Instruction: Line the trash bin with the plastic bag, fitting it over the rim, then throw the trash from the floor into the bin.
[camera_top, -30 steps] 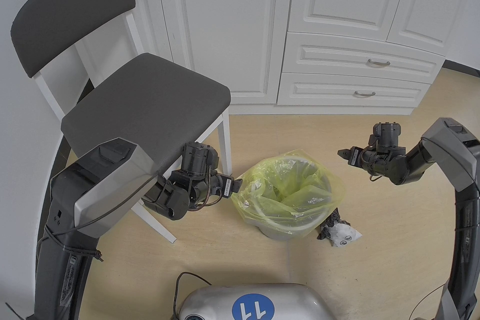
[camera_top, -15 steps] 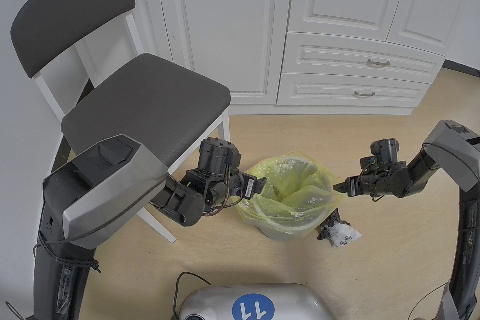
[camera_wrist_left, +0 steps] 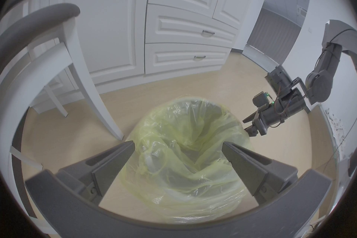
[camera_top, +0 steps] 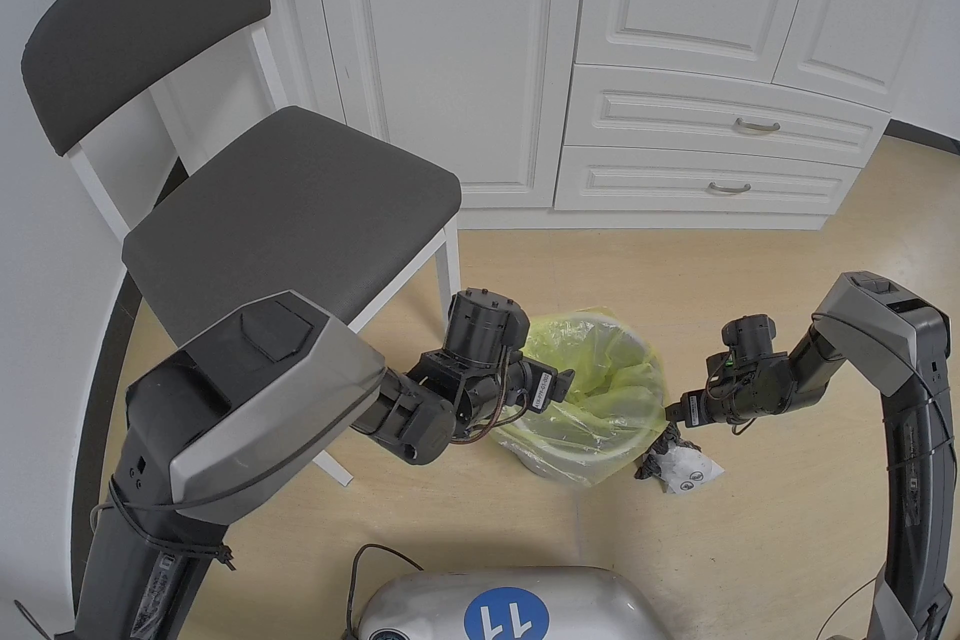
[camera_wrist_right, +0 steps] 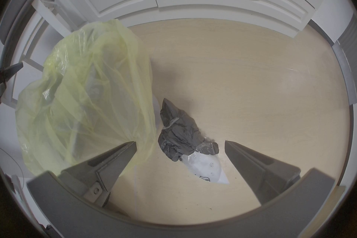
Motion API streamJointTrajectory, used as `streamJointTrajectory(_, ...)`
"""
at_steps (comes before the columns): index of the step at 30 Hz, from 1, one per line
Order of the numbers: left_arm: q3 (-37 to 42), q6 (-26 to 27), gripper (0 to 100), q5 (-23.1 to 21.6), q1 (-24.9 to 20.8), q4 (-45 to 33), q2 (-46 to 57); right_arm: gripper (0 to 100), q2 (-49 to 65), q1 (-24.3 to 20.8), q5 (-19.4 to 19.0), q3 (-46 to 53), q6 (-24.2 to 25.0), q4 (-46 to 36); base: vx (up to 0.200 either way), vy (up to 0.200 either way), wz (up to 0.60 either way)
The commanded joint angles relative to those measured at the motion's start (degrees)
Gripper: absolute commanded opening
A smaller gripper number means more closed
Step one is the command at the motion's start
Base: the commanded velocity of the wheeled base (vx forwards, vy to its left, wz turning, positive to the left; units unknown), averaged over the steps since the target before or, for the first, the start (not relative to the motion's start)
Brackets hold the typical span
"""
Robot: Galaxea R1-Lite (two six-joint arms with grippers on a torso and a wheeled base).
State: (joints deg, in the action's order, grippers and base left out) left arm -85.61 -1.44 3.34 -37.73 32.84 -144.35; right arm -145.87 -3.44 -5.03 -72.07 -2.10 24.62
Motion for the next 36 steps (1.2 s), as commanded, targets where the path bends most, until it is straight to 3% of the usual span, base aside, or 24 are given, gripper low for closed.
streamJointTrajectory(1, -7.20, 0.03, 100, 0.09, -1.56, -6.83, -4.45, 100, -0.64, -0.61, 0.11, 0.44, -0.45, -0.63, 0.000, 0.000, 0.00)
streamJointTrajectory(4, -12.65, 0.12, 100, 1.14, -2.00, -14.65, -5.86, 100, -0.20, -0.69, 0.11, 1.67, -1.86, -0.63, 0.000, 0.000, 0.00)
streamJointTrajectory(10, -24.51, -0.06, 100, 10.90, -2.52, -31.44, -9.64, 100, 2.61, -0.52, -0.41, 5.80, -8.10, -0.72, 0.000, 0.000, 0.00)
streamJointTrajectory(17, -20.65, -0.50, 100, 11.07, -2.96, -41.37, -6.38, 100, 6.92, 0.27, -4.55, 9.32, -10.82, -0.63, 0.000, 0.000, 0.00)
streamJointTrajectory(25, -8.25, -0.50, 100, 10.46, -2.79, -38.55, -1.02, 100, 12.45, 1.50, -7.89, 11.07, -10.82, -0.72, 0.000, 0.000, 0.00)
streamJointTrajectory(30, -5.70, -0.32, 100, 9.49, -2.79, -33.98, -1.64, 100, 14.04, 0.45, -8.32, 11.16, -9.50, -0.10, 0.000, 0.000, 0.00)
streamJointTrajectory(33, -6.41, -0.32, 100, 9.49, -2.79, -33.46, -3.13, 100, 13.77, -1.84, -8.24, 10.81, -6.34, 0.16, 0.000, 0.000, 0.00)
streamJointTrajectory(35, -7.73, -0.41, 100, 9.49, -2.61, -32.05, -5.24, 100, 13.60, -5.18, -7.89, 9.58, 1.13, 1.13, 0.000, 0.000, 0.00)
streamJointTrajectory(36, -7.90, -0.41, 100, 9.40, -2.61, -31.79, -5.50, 100, 13.51, -5.70, -7.89, 9.23, 2.45, 1.48, 0.000, 0.000, 0.00)
